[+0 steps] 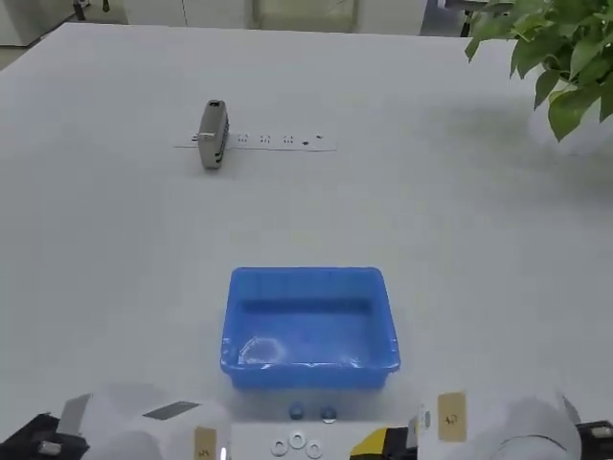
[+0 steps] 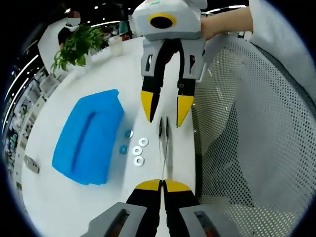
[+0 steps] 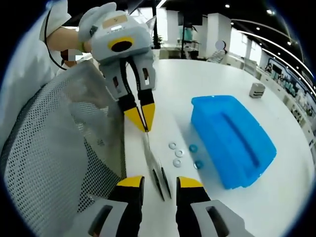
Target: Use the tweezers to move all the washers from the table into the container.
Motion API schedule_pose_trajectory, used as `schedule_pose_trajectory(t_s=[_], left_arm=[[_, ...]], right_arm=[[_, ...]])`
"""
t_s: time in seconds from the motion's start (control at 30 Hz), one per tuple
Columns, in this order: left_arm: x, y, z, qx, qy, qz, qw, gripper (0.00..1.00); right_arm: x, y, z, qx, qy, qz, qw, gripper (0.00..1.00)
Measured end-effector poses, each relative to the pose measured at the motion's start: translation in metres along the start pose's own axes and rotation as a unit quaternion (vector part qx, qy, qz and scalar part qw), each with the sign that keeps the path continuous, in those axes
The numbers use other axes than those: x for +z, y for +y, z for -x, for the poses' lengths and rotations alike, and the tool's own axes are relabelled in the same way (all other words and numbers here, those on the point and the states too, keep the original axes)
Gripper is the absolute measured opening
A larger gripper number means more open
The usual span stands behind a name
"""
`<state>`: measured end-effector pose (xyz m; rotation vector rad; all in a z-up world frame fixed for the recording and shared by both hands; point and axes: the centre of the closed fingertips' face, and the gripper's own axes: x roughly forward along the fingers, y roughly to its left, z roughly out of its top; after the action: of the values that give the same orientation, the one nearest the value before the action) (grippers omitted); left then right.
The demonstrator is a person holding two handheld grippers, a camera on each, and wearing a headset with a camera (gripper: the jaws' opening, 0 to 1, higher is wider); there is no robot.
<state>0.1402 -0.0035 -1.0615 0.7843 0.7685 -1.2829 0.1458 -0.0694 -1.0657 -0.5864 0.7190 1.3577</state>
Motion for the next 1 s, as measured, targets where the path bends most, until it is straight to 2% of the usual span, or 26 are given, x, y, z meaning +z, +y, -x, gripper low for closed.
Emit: schedule_pose_trajectory(t_s=[0.1,0.3,0.5,0.63,0.87,1.0], left_arm=[[0.012,0.002,0.014,0.007,-0.018,0.004,0.9998,0.0],[0.037,0.006,0.04,0.014,-0.052,0.009,0.9985,0.0],[0.059,0.012,0.055,0.019,-0.067,-0.006,0.9976,0.0],[0.066,0.013,0.056,0.014,-0.073,-0.017,0.9971,0.0],[0.069,0.015,0.056,0.014,-0.067,-0.036,0.997,0.0],[0.07,0.015,0.057,0.015,-0.067,-0.046,0.9966,0.0]], right_arm=[[0.008,0.001,-0.001,0.007,-0.018,0.003,0.9998,0.22],[0.013,-0.001,-0.004,0.01,-0.024,0.017,0.9995,0.2],[0.019,-0.003,-0.007,0.013,-0.036,0.022,0.999,0.15],[0.026,-0.007,-0.011,0.011,-0.049,0.02,0.9986,0.15],[0.038,-0.009,-0.015,0.011,-0.072,0.019,0.9971,0.14],[0.044,-0.008,-0.016,0.012,-0.081,0.03,0.9962,0.09]])
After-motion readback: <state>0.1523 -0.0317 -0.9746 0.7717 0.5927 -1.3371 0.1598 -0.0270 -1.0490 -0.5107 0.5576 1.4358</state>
